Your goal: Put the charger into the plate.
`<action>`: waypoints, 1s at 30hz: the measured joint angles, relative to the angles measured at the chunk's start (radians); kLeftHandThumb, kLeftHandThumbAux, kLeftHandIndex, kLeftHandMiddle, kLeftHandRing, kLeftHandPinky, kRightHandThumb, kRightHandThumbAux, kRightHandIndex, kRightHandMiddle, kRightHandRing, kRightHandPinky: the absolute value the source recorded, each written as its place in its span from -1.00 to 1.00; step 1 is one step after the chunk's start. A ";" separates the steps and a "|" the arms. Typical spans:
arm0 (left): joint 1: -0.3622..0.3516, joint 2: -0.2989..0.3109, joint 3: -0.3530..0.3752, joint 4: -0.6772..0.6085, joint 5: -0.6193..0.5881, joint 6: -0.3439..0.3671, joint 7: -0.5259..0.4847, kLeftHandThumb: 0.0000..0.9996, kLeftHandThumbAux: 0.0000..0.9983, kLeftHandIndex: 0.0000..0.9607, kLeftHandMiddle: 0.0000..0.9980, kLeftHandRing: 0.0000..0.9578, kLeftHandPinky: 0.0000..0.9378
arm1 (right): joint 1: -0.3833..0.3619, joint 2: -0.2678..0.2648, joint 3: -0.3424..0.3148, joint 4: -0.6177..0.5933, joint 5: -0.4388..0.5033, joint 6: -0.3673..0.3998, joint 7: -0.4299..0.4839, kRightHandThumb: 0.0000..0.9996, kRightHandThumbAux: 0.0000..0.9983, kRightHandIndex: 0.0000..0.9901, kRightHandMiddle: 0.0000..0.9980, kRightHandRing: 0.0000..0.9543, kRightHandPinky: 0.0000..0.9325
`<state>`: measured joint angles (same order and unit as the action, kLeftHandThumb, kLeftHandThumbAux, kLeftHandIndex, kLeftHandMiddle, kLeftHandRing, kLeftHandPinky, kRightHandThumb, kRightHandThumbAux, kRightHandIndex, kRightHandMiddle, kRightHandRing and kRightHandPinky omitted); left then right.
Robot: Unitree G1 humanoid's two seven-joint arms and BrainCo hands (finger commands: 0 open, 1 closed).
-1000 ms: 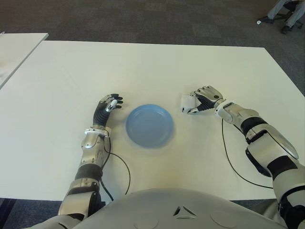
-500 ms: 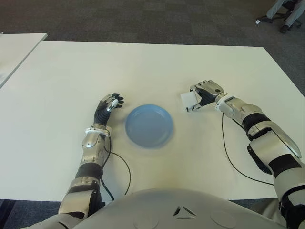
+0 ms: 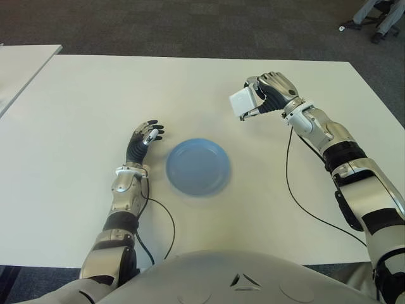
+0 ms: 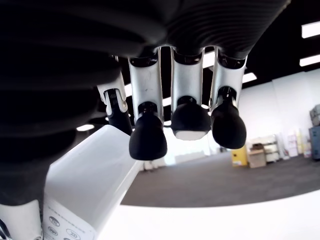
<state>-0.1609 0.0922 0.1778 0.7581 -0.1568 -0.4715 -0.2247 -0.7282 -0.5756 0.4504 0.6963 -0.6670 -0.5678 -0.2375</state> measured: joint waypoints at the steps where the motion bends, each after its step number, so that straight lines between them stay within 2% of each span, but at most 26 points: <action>1: -0.003 0.001 0.000 0.004 0.003 0.000 0.004 -1.00 0.01 -0.51 -0.35 -0.31 -0.29 | 0.012 0.005 -0.005 -0.026 0.004 0.004 0.007 0.50 0.42 -0.11 0.84 0.86 0.84; 5: -0.014 0.002 0.000 0.022 0.017 0.000 0.024 -1.00 0.02 -0.59 -0.42 -0.39 -0.39 | 0.068 0.034 -0.019 -0.133 0.012 0.024 0.041 0.50 0.42 -0.11 0.83 0.85 0.83; 8: -0.018 0.002 -0.001 0.032 0.021 -0.003 0.038 -1.00 0.03 -0.66 -0.50 -0.49 -0.51 | 0.107 0.059 -0.024 -0.193 0.026 0.034 0.079 0.50 0.42 -0.11 0.82 0.83 0.70; 11: -0.021 0.001 -0.001 0.038 0.027 -0.009 0.048 -1.00 0.03 -0.70 -0.55 -0.54 -0.58 | 0.133 0.083 -0.031 -0.232 0.046 0.036 0.121 0.51 0.42 -0.11 0.82 0.82 0.66; 17: -0.026 -0.001 -0.002 0.053 0.031 -0.022 0.050 -1.00 0.11 -0.90 -0.77 -0.77 -0.82 | 0.153 0.112 -0.040 -0.294 0.051 0.059 0.184 0.51 0.42 -0.11 0.81 0.84 0.78; 23: -0.036 -0.002 -0.002 0.070 0.031 -0.029 0.050 -1.00 0.15 -0.98 -0.88 -0.90 -0.93 | 0.172 0.136 -0.041 -0.329 0.053 0.063 0.223 0.51 0.42 -0.11 0.82 0.85 0.85; 30: -0.039 -0.004 -0.003 0.072 0.032 -0.031 0.050 -1.00 0.17 -1.00 -0.95 -0.98 -0.98 | 0.194 0.149 -0.041 -0.361 0.067 0.075 0.289 0.51 0.41 -0.11 0.80 0.85 0.84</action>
<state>-0.1997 0.0879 0.1749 0.8302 -0.1251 -0.5029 -0.1745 -0.5340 -0.4270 0.4096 0.3357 -0.6000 -0.4929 0.0518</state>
